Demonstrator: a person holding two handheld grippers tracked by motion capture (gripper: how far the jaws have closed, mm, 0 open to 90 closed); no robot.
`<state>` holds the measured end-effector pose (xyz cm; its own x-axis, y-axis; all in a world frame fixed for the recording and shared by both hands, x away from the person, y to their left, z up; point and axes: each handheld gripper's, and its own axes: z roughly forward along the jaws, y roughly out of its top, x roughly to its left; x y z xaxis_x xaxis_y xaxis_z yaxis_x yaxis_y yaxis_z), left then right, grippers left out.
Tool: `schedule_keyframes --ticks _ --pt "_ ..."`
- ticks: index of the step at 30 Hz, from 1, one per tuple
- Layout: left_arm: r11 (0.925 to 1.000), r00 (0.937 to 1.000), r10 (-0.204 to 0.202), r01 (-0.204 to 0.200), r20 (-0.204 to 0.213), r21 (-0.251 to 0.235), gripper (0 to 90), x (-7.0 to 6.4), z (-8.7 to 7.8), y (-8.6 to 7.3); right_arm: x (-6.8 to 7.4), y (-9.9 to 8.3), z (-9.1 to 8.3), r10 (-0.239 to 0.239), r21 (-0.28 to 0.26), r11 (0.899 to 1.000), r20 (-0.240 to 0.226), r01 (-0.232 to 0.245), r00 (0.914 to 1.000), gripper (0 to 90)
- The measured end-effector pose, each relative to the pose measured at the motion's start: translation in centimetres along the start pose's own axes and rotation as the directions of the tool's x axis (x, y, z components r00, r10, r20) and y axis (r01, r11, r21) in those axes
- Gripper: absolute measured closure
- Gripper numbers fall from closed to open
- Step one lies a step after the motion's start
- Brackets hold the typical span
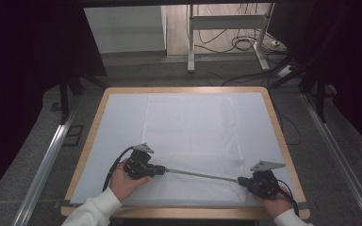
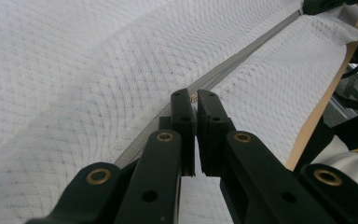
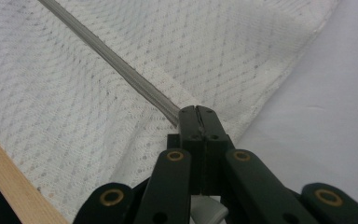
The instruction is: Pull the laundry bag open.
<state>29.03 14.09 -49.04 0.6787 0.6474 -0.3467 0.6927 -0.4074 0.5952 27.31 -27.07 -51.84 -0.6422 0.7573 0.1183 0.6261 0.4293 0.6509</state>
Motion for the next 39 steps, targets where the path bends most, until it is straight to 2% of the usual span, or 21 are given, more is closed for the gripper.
schedule_keyframes --ticks 7,9,12,24,29,30,39 --pt "0.9999 0.9999 0.004 -0.003 -0.013 0.012 87.4 0.2 0.0 -0.1 0.0 0.0 0.0 -0.003 0.003 1.000 0.001 0.003 1.0000 89.8" --pt "0.9999 0.9999 -0.009 0.009 -0.007 0.006 87.4 0.3 -0.1 -0.2 0.1 0.1 0.0 -0.005 0.004 1.000 0.005 0.005 1.0000 89.8" --pt "0.9999 0.9996 -0.014 0.014 -0.025 0.004 87.4 0.8 -0.7 -0.6 0.1 0.1 0.0 -0.006 0.005 1.000 0.006 0.006 1.0000 89.8" --pt "0.9985 0.9976 -0.051 0.050 -0.047 -0.021 87.4 2.1 -2.5 -1.7 0.0 0.1 0.0 -0.006 0.006 1.000 0.003 0.006 1.0000 89.8" --pt "0.9990 0.9966 -0.044 0.043 -0.070 -0.016 87.4 2.5 -3.1 -2.1 0.1 0.1 0.0 -0.005 0.006 1.000 0.003 0.005 1.0000 89.9" --pt "0.9984 0.9961 -0.055 0.053 -0.069 -0.019 87.4 2.6 -3.2 -2.2 0.1 0.1 0.0 -0.005 0.006 1.000 0.002 0.005 1.0000 89.8" --pt "0.9975 0.9927 -0.067 0.064 -0.100 -0.029 87.4 3.5 -4.1 -3.0 0.0 0.1 0.0 -0.006 0.004 1.000 0.002 0.006 1.0000 89.9"
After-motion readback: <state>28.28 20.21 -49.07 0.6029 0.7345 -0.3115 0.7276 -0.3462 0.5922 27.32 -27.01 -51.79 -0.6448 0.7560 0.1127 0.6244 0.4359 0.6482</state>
